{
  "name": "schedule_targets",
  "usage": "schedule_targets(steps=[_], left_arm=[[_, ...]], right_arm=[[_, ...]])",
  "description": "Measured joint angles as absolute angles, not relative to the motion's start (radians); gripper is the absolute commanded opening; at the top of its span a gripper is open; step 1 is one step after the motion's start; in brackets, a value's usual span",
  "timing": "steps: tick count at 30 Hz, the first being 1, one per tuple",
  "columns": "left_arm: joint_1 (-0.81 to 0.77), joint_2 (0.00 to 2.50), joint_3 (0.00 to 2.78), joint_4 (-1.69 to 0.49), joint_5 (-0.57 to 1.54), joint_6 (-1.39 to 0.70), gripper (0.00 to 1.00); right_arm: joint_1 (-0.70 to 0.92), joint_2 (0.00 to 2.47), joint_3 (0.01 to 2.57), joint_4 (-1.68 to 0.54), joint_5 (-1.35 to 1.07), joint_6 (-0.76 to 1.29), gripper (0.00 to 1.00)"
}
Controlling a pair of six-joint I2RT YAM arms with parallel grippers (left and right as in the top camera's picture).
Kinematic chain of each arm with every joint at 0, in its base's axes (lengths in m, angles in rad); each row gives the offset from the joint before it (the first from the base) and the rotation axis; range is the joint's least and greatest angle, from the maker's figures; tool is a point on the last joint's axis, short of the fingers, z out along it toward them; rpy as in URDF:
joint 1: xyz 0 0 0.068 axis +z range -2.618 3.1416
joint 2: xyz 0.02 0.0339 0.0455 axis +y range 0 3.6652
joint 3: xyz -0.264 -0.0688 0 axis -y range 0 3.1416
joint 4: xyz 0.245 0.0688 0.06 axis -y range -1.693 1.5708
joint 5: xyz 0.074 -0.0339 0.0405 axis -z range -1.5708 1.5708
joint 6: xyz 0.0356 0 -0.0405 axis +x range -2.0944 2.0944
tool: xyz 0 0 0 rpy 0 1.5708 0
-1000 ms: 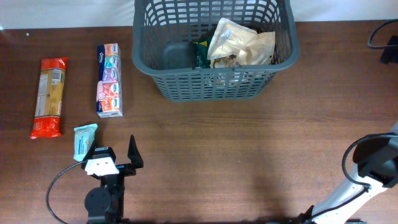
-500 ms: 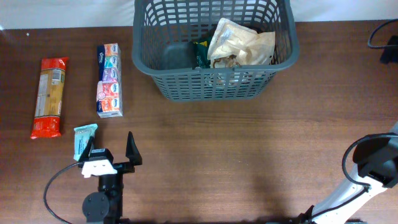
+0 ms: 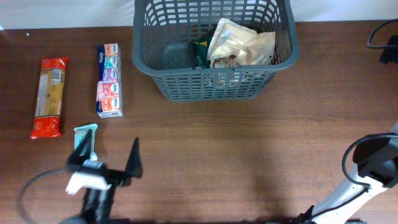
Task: Pack container
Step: 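Move the left gripper over the stack of colourful tissue packs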
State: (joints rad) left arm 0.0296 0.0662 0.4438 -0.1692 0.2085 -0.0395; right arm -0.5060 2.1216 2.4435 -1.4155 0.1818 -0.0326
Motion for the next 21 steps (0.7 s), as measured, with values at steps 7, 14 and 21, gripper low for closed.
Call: schedule_targets(steps=[7, 14, 21], left_arm=[[0.03, 0.322, 1.063, -0.492, 0.115, 0.157, 0.99], [0.03, 0.55, 1.297, -0.514, 0.088, 0.229, 0.99], [0.03, 0.69, 1.296, -0.532, 0.093, 0.245, 0.99]], right_arm=[[-0.506, 2.122, 2.444, -1.414, 0.181, -0.032, 0.99], [-0.506, 2.122, 2.444, -1.413, 0.181, -0.03, 0.99], [-0.506, 2.122, 2.444, -1.413, 0.181, -0.03, 0.99]])
